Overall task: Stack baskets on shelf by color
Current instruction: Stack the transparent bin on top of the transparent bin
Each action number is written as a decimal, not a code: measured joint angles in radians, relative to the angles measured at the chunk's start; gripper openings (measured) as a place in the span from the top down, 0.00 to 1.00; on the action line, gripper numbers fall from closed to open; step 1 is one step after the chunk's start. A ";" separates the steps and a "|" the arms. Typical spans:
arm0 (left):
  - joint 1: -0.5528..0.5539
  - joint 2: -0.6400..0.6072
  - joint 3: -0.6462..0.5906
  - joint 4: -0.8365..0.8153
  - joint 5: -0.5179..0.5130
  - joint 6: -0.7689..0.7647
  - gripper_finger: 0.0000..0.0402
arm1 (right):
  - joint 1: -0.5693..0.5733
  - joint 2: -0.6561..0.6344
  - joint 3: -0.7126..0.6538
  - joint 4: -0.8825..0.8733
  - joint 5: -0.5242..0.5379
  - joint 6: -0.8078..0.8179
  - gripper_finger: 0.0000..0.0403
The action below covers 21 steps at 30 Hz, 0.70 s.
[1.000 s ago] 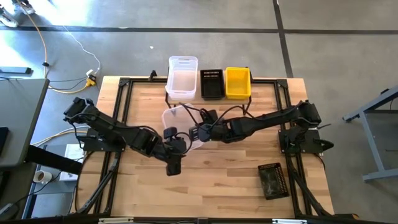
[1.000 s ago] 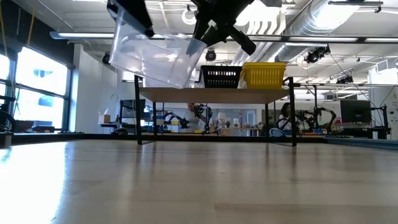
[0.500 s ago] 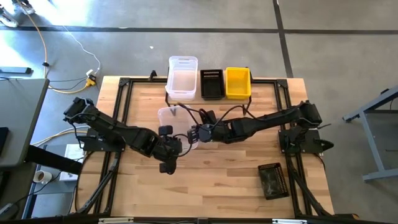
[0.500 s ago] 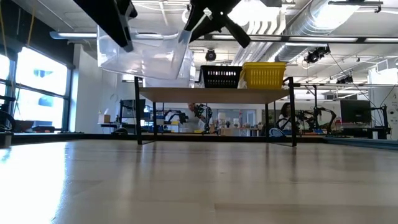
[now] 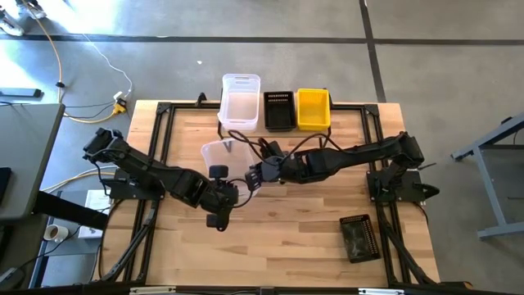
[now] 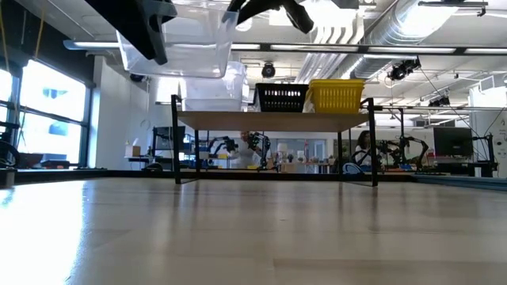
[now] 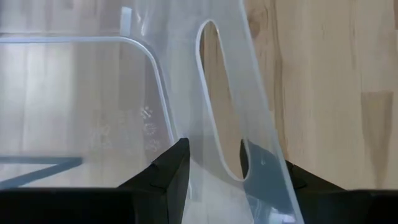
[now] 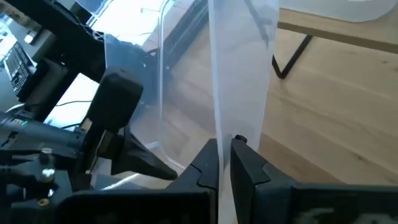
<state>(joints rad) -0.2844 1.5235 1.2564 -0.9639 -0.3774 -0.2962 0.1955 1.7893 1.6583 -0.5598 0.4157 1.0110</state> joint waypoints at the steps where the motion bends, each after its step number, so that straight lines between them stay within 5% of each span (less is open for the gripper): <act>1: 0.000 0.000 0.000 -0.002 -0.001 0.000 0.67 | 0.000 0.000 0.002 -0.005 -0.003 0.000 1.00; 6: 0.000 0.001 -0.001 -0.004 -0.012 -0.002 0.73 | 0.000 0.000 0.004 -0.021 -0.034 -0.004 1.00; 14: 0.001 0.001 -0.001 -0.005 -0.016 0.042 0.96 | 0.000 0.000 0.005 -0.050 -0.043 0.010 0.98; 21: -0.007 0.001 -0.005 -0.014 -0.004 0.045 0.99 | 0.008 -0.005 0.010 -0.029 -0.045 -0.051 0.81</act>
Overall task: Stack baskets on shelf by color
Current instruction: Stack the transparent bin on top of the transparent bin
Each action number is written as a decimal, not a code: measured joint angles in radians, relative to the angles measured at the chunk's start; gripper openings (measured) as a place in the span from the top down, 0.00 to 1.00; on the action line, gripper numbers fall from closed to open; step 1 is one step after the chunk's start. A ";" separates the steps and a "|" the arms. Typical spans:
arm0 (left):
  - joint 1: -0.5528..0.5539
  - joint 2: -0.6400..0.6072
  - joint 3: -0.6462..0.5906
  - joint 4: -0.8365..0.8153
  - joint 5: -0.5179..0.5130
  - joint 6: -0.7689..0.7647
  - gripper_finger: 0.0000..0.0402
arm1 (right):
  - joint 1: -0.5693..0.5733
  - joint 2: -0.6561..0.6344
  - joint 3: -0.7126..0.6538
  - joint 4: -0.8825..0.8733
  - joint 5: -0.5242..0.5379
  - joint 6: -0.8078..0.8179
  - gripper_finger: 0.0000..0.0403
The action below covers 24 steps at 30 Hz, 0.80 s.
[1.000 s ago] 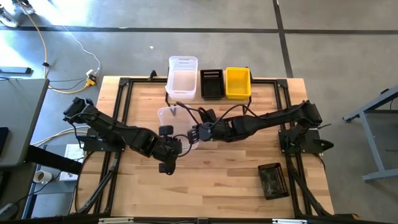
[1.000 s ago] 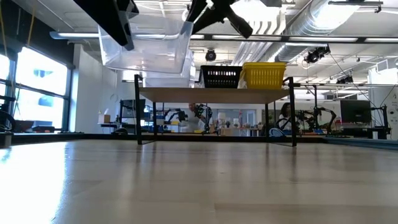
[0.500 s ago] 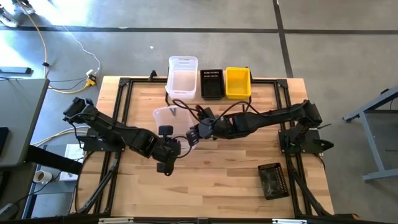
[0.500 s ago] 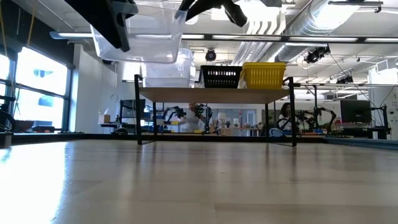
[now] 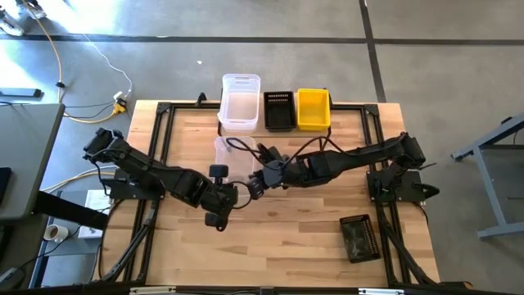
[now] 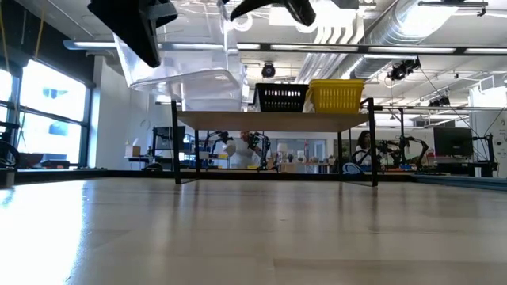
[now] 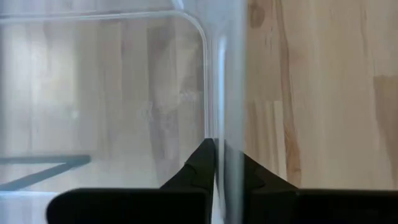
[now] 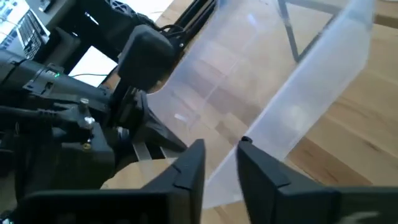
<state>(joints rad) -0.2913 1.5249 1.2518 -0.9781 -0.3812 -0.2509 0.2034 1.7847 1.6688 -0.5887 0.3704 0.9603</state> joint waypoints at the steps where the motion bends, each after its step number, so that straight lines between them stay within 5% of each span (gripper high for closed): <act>1: -0.004 0.000 0.000 -0.001 0.004 0.000 0.99 | -0.001 0.000 0.000 -0.001 -0.007 -0.003 0.78; 7: -0.021 -0.003 0.000 -0.003 0.010 0.000 1.00 | -0.006 -0.031 -0.002 -0.020 -0.034 -0.020 0.67; 24: 0.045 -0.169 0.080 -0.119 0.010 0.068 1.00 | -0.010 -0.179 -0.004 -0.070 0.121 -0.132 0.67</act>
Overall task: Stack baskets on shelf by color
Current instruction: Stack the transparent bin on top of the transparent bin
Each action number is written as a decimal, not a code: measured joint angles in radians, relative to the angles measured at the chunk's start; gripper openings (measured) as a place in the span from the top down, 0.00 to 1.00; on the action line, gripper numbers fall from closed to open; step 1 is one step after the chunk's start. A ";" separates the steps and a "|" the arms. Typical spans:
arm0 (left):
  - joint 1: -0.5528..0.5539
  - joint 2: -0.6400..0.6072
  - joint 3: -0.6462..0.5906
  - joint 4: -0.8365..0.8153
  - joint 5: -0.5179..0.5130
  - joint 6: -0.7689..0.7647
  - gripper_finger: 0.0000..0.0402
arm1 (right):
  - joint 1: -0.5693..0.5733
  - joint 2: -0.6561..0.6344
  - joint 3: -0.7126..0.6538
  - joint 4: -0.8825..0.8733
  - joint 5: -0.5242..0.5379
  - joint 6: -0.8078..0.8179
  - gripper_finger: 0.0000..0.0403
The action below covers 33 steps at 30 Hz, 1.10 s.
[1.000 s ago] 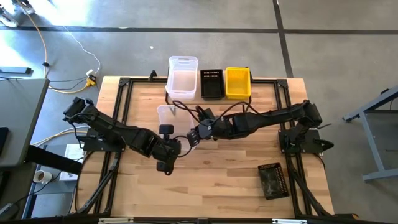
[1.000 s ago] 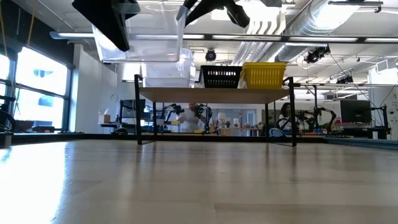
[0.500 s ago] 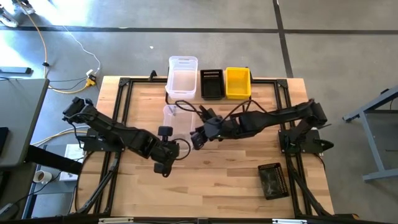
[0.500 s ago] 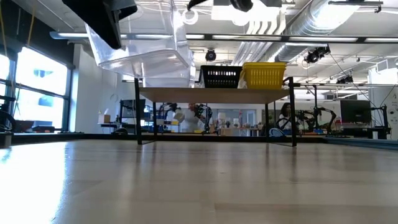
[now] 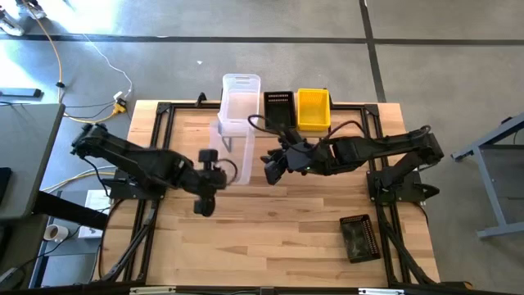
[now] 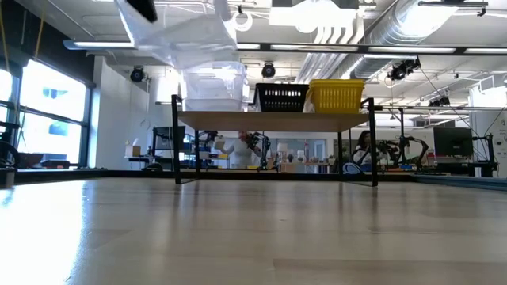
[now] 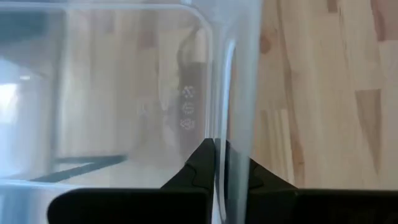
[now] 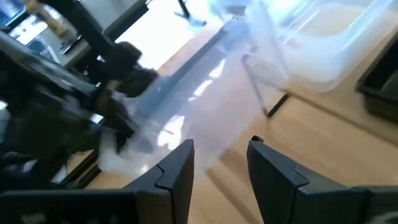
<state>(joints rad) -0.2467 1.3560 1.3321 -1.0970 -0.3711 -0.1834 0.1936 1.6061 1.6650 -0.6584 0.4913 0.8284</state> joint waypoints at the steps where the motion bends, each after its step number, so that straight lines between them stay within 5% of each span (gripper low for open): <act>1: 0.010 -0.006 0.022 -0.015 -0.002 0.014 1.00 | -0.002 -0.004 0.000 -0.005 0.011 0.000 0.67; 18: 0.401 -0.032 0.332 -0.149 0.005 0.500 1.00 | -0.019 -0.010 -0.002 -0.030 0.109 0.006 0.67; 33: 0.791 -0.021 0.386 0.129 0.164 0.831 1.00 | -0.022 -0.009 -0.002 -0.039 0.191 0.008 0.67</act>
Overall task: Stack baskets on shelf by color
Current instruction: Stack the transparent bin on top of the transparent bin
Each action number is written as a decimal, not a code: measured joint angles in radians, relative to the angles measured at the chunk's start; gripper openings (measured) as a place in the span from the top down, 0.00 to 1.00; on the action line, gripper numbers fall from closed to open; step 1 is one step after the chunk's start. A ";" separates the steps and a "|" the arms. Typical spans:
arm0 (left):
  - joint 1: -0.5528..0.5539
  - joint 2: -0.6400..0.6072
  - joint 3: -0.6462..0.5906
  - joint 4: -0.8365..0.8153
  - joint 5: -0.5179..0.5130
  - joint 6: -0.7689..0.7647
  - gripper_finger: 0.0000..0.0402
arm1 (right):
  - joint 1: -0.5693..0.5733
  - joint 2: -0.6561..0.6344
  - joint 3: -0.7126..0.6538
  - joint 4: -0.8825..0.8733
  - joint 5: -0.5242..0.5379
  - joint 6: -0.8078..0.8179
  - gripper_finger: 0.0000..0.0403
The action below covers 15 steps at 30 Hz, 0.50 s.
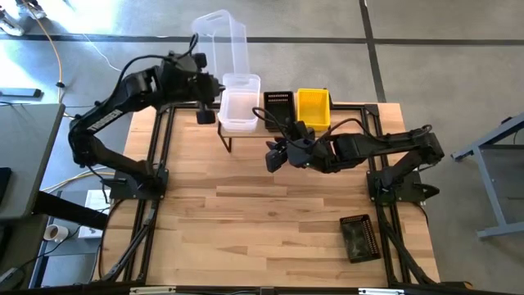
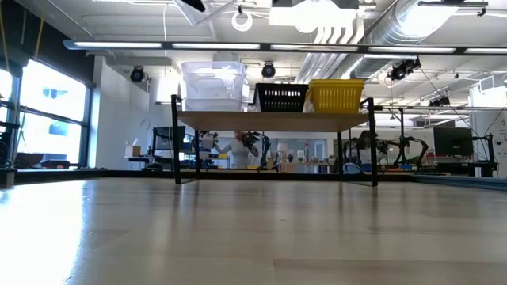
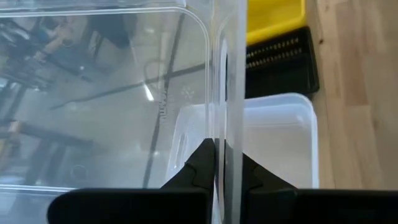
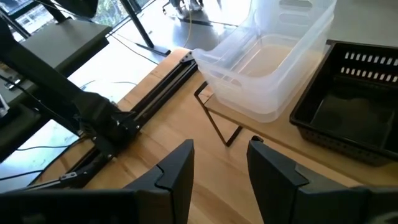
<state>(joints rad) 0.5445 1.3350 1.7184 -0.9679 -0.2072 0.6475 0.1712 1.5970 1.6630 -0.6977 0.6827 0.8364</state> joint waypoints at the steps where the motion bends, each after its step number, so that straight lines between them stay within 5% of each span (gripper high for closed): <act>1: 0.014 0.001 0.000 0.002 0.027 -0.001 1.00 | -0.002 0.000 0.000 -0.005 -0.001 0.000 0.67; 8: 0.072 0.037 0.000 -0.002 0.122 -0.005 1.00 | -0.039 0.000 0.000 -0.031 -0.021 -0.016 0.67; 15: 0.101 0.057 0.000 -0.076 0.162 -0.043 1.00 | -0.108 0.000 0.000 -0.032 -0.154 -0.058 0.67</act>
<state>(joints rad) 0.6456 1.3919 1.7187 -1.0436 -0.0453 0.6047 0.0637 1.5974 1.6630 -0.7297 0.5292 0.7781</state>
